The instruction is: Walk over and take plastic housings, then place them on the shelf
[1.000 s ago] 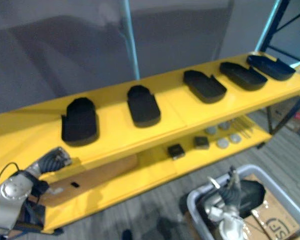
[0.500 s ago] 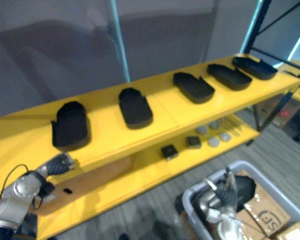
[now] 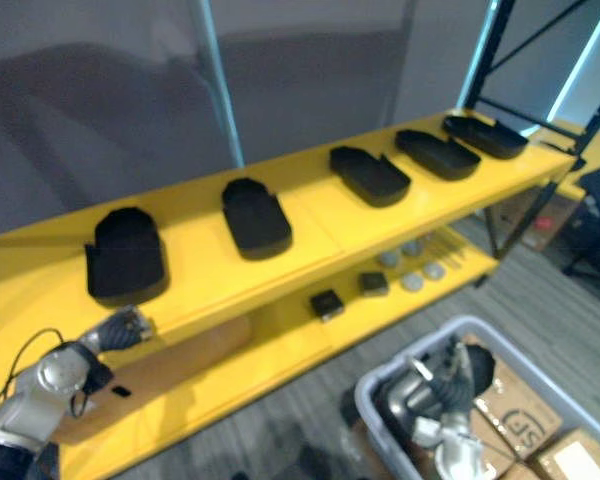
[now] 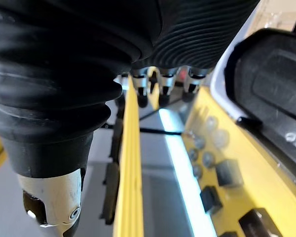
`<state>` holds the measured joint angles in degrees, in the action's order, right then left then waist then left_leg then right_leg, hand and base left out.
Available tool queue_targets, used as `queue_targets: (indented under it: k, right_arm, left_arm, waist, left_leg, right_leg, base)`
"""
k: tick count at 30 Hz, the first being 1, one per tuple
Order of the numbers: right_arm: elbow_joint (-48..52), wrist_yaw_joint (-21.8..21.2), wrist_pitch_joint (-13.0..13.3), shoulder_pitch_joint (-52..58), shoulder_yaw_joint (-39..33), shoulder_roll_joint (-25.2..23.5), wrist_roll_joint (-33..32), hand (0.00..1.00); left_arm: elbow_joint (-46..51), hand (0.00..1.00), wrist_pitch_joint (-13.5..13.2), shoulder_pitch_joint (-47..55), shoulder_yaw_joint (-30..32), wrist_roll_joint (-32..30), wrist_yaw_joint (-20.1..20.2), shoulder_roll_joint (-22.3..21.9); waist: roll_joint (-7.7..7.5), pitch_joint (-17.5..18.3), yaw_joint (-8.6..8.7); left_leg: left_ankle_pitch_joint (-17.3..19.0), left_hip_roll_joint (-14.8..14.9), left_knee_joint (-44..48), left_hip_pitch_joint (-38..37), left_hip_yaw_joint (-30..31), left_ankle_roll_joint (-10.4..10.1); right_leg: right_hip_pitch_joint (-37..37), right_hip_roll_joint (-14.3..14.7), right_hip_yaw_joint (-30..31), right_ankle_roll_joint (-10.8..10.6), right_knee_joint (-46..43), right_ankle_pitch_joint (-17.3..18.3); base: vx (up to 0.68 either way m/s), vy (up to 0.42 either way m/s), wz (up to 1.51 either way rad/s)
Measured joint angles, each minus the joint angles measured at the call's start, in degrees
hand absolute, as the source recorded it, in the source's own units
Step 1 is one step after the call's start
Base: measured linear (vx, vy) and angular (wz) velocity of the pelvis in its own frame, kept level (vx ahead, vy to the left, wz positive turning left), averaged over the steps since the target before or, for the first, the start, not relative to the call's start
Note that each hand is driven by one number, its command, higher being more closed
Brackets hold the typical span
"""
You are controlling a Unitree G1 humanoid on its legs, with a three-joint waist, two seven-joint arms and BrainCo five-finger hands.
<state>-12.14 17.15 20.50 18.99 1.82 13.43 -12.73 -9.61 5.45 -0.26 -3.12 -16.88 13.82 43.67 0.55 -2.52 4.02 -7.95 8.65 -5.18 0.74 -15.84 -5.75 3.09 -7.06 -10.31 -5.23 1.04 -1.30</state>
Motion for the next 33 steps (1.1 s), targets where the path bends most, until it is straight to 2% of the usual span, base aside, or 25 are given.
queue_targets:
  k: [13, 16, 26, 33]
  right_arm:
    - [-0.22, -0.04, 0.17, -0.01, -0.02, -0.53, 0.00, 0.00]
    - [-0.57, -0.05, 0.90, -0.12, 0.03, -0.92, 0.00, 0.00]
    - [-2.04, -0.05, 0.93, -0.17, 0.03, -1.22, 0.00, 0.00]
    - [-2.11, -0.27, 0.95, -0.18, 0.03, -1.62, 0.00, 0.00]
  left_arm:
    - [-3.37, 1.00, 0.48, -2.14, -0.39, -0.04, -2.58, -0.01]
    - [-3.37, 1.00, 0.48, -2.90, -0.39, -0.05, -3.88, -0.01]
    - [-5.34, 1.00, 0.55, -4.60, -0.39, -1.34, -6.13, -0.01]
    - [-6.28, 1.00, 0.58, -4.90, -0.40, -1.58, -6.23, -0.01]
  waist:
    - [-0.31, -0.03, 0.02]
    - [-0.20, -0.10, 0.03]
    - [0.65, -0.71, 0.15]
    - [0.76, -1.06, 0.24]
  left_leg:
    - [0.60, -0.41, 0.01, -1.02, -0.19, 0.20]
    - [0.72, -0.65, 0.01, -1.06, -0.21, 0.22]
    - [1.47, -1.40, 0.01, -1.98, -0.41, 0.14]
    - [2.05, -1.42, 0.01, -3.07, -0.60, -0.22]
  right_leg:
    - [1.04, -0.04, 0.02, -0.26, 0.42, 0.13]
    - [1.10, -0.22, 0.01, -0.41, 0.49, 0.24]
    - [2.05, -0.99, -0.08, -0.94, 0.61, 0.94]
    - [2.99, -1.00, -0.04, -0.75, 0.64, 1.25]
  base:
    - [0.00, 0.004, 0.00]
    - [0.00, 0.000, 0.00]
    - [0.04, -0.001, 0.00]
    - [0.04, -0.005, -0.01]
